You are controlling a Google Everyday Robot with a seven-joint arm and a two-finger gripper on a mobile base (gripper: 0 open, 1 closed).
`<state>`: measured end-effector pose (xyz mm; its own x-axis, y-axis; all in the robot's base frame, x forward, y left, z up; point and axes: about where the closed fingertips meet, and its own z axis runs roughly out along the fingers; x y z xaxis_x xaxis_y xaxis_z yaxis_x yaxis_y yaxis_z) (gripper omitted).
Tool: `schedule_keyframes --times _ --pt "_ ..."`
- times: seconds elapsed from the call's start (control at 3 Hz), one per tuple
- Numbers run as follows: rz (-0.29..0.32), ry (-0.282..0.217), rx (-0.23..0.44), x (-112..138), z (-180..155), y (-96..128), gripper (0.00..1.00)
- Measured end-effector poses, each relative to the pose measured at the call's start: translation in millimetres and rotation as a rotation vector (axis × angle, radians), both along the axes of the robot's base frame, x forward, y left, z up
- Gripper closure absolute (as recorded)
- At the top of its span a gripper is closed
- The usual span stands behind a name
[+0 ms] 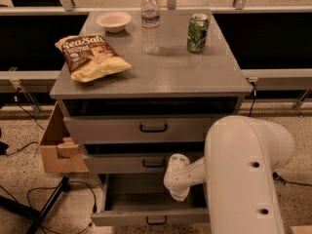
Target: Open bottom drawer
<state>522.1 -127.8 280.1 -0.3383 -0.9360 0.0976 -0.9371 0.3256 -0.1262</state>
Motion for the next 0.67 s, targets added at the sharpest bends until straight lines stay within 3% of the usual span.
schedule_keyframes --times 0.33,0.67 --pt "0.000 0.003 -0.001 -1.2 -1.0 -0.3 0.59" --pt "0.000 0.007 -0.001 -2.9 -2.6 -0.8 0.28"
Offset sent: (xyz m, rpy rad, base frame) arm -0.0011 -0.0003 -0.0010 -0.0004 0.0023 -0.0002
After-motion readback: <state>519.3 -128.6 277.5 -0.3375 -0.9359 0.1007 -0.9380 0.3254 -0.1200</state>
